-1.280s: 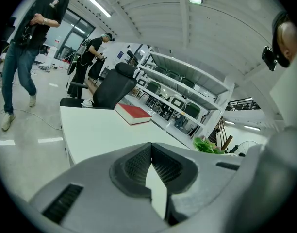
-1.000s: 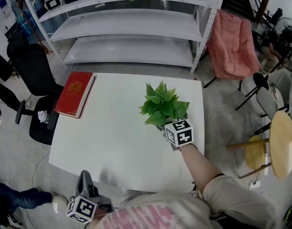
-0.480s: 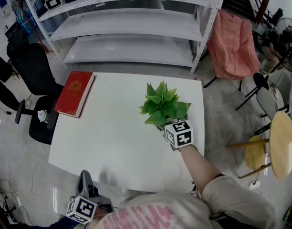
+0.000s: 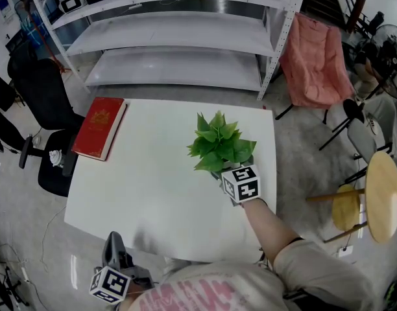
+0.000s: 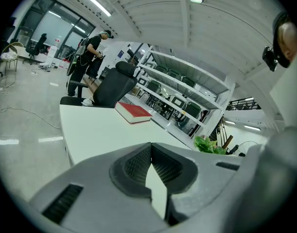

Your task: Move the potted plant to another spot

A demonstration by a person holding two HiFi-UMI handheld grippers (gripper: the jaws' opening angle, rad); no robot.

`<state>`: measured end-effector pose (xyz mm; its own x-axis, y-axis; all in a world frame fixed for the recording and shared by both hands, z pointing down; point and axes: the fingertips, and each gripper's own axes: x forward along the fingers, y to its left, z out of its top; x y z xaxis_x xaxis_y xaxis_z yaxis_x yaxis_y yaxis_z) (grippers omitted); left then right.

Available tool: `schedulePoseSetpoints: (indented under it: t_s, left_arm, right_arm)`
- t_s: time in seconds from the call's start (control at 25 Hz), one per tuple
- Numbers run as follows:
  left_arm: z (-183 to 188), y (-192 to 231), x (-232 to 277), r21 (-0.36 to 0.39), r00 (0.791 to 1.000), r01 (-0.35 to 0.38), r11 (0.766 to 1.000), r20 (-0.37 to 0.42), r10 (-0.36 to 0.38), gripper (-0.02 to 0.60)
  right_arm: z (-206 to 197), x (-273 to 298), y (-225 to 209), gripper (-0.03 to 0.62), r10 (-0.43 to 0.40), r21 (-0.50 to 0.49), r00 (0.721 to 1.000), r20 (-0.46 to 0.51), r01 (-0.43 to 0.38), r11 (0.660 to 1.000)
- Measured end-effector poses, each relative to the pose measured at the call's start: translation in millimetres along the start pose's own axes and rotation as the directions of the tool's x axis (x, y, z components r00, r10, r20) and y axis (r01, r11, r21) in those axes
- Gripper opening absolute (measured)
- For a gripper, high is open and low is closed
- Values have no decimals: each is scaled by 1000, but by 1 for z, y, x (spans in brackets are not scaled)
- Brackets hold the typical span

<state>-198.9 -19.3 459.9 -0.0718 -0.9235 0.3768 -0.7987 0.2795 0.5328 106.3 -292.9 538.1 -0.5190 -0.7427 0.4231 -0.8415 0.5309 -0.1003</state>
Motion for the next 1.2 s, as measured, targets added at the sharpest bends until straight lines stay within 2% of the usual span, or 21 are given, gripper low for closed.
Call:
schedulePoseSetpoints:
  t_s: [1.2]
  left_arm:
    - [-21,-13,7,-6,999,22,1000,-39,-22,2]
  right_arm:
    - [-15,-24,-14,497,-39,-20,999,-24,39,999]
